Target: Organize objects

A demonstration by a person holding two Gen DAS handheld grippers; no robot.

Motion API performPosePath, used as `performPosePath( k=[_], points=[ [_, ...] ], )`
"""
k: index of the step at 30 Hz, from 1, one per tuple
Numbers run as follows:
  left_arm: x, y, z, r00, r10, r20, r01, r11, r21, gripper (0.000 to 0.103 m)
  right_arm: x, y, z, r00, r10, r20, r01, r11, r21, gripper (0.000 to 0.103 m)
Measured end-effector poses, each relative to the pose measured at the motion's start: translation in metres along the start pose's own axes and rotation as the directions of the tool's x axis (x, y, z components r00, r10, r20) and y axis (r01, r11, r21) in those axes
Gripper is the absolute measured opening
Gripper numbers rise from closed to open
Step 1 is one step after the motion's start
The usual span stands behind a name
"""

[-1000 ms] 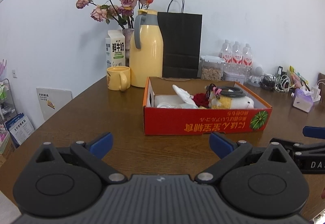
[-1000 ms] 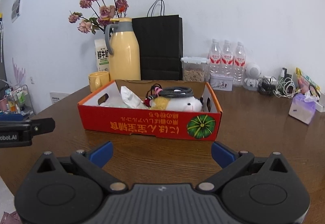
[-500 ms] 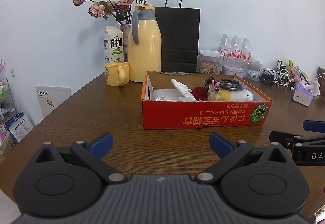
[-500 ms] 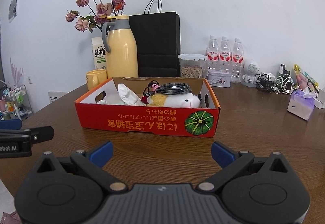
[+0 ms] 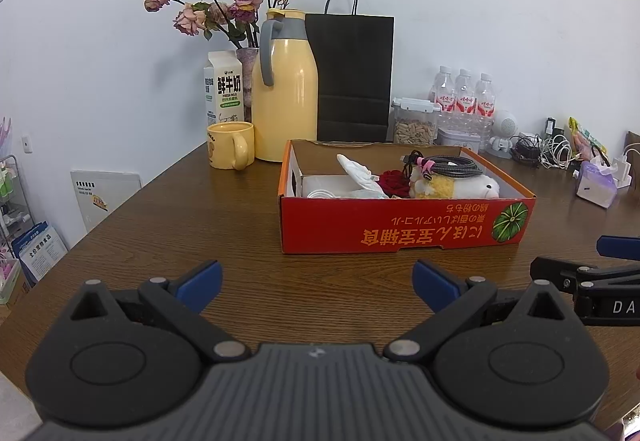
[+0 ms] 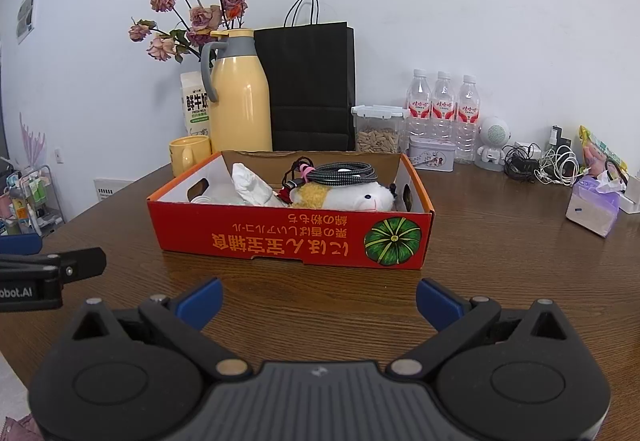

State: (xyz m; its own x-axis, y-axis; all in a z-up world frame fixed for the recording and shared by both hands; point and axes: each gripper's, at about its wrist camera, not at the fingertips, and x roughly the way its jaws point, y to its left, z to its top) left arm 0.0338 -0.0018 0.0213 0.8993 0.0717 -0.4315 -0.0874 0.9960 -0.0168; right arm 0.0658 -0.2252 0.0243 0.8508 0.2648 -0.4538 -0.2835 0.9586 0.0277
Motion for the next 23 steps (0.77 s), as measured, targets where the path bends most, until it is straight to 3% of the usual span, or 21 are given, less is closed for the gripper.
performPosePath(
  k=[23],
  points=[
    [-0.0004,-0.0011,-0.0018,1.000,-0.010,-0.006,0.010,1.000,0.008,0.103,0.0000,0.0009,0.0003,1.000,-0.001,-0.001,0.001,1.000,-0.001,0.103]
  ],
)
